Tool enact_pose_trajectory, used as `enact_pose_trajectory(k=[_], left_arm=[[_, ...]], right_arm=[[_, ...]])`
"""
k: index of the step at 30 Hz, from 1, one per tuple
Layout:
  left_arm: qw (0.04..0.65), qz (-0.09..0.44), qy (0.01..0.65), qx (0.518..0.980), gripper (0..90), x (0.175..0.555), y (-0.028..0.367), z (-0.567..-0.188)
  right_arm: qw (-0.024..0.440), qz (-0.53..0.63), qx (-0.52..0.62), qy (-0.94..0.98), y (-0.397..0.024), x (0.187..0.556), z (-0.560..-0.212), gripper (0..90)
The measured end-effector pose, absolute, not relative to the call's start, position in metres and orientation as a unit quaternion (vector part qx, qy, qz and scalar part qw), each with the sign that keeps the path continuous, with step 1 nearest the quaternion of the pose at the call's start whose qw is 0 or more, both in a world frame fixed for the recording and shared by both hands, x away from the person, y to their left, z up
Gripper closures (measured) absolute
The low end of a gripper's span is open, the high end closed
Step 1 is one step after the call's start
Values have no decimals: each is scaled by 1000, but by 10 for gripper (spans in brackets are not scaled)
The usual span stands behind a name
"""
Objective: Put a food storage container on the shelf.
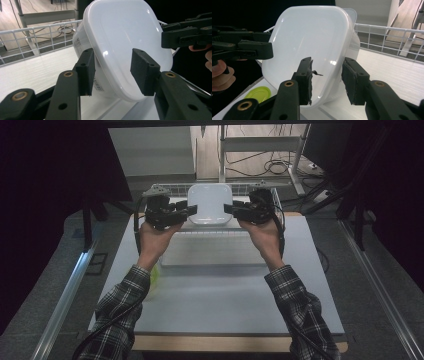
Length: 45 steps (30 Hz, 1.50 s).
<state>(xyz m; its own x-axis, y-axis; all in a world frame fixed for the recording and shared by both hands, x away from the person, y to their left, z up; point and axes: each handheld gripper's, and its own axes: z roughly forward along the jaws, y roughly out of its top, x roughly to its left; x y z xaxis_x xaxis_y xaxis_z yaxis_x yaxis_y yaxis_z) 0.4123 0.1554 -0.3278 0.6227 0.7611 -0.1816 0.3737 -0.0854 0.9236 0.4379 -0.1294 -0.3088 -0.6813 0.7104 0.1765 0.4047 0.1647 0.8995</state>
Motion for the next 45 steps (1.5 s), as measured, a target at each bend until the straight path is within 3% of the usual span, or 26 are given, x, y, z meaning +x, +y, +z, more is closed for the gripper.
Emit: enact_pose_trajectory(k=[23, 30, 34, 45], left_arm=[[542, 179, 419, 706, 446, 434, 154, -329], [541, 207, 424, 697, 337, 433, 151, -331], [554, 196, 413, 696, 274, 428, 152, -332], [559, 160, 374, 722, 144, 397, 158, -341]], right_arm=[[175, 519, 385, 743, -124, 453, -310, 528], [176, 529, 386, 736, -128, 452, -313, 419], [168, 543, 376, 732, -134, 443, -315, 347], [158, 547, 353, 742, -147, 415, -328, 255]])
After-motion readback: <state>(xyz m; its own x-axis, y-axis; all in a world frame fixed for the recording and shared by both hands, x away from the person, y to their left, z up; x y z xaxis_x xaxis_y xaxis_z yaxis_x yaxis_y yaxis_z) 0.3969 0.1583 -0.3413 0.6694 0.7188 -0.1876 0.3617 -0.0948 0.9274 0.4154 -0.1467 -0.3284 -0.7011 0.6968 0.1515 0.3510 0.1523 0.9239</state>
